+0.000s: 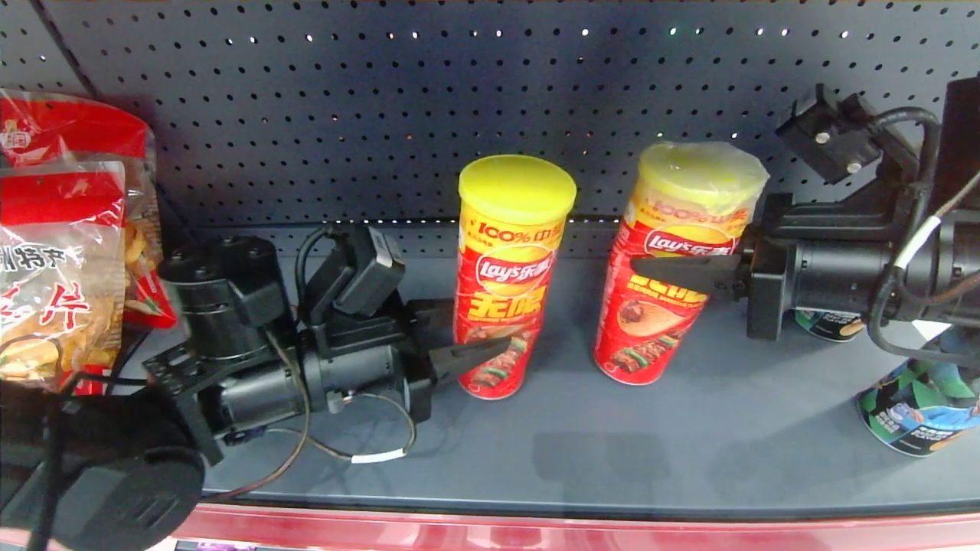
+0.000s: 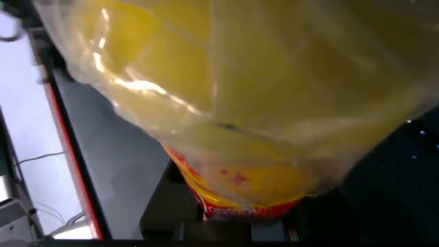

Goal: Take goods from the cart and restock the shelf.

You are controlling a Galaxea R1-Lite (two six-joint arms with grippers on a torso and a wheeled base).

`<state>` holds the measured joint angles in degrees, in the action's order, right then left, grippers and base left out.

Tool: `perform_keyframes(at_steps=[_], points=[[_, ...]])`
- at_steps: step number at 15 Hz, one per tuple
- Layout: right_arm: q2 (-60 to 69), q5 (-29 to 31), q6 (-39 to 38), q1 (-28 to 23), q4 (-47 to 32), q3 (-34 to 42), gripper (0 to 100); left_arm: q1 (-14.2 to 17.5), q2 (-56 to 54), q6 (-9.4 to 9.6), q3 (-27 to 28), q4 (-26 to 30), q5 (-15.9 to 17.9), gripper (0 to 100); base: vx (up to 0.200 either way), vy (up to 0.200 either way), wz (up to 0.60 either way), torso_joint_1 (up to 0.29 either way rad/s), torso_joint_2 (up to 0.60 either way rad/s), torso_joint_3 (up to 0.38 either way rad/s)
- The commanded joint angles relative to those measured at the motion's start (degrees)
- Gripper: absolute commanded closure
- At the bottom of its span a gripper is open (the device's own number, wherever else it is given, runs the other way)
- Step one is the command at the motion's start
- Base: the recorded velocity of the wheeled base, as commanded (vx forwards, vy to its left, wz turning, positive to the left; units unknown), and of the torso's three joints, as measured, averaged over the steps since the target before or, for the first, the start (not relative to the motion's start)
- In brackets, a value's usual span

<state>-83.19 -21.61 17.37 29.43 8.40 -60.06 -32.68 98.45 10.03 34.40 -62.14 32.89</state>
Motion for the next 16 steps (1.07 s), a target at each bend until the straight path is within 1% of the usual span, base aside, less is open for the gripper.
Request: perform_keyframes(at_steps=[1,2,3,4,7,9,11,13,15,16], points=[[-1.5,0.0,0.0,-0.5,0.0,-1.4,100,-0.4,-6.4,-0.28,-5.0,0.0,0.0,100,0.0,0.0,0.0,0.0,0.0,0.0],[-2.4,0.0,0.0,-0.5,0.0,-3.0,100,-0.4,-8.3,-1.16,-8.1,-0.1,0.0,100,0.0,0.0,0.0,0.0,0.0,0.0],[-3.0,0.0,-0.1,-0.5,0.0,-3.4,100,-0.5,-9.3,-1.16,-9.5,-0.1,0.0,100,0.0,0.0,0.0,0.0,0.0,0.0],[-3.3,0.0,-0.1,-0.4,0.0,-3.7,100,-1.2,-9.6,-1.24,-9.8,-0.1,-0.1,100,0.0,0.0,0.0,0.0,0.0,0.0],[-3.6,0.1,-0.1,-0.1,0.0,-3.9,100,-1.6,-9.1,-1.24,-9.7,-0.1,-0.3,100,0.0,0.0,0.0,0.0,0.0,0.0],[-3.5,0.1,-0.1,-0.1,0.0,-3.9,100,-2.5,-7.0,-1.33,-8.7,-0.1,-0.5,100,0.0,0.0,0.0,0.0,0.0,0.0],[-3.2,0.1,-0.2,-0.1,0.0,-3.8,100,-3.4,-4.4,-1.33,-6.5,-0.2,-0.5,100,0.0,0.0,0.0,0.0,0.0,0.0],[-3.2,0.1,-0.2,-0.1,0.0,-3.8,100,-4.3,-2.7,-2.03,-4.2,-0.1,-0.7,100,0.0,0.0,0.0,0.0,0.0,0.0],[-3.1,0.1,-0.2,-0.1,0.0,-3.9,100,-5.9,-0.3,-2.12,-1.8,-0.4,-1.2,100,0.0,0.0,0.0,0.0,0.0,0.0],[-3.1,0.1,-0.2,-0.2,0.0,-3.9,100,-6.4,0.1,-2.12,-1.6,-0.6,-1.6,100,0.0,0.0,0.0,0.0,0.0,0.0]])
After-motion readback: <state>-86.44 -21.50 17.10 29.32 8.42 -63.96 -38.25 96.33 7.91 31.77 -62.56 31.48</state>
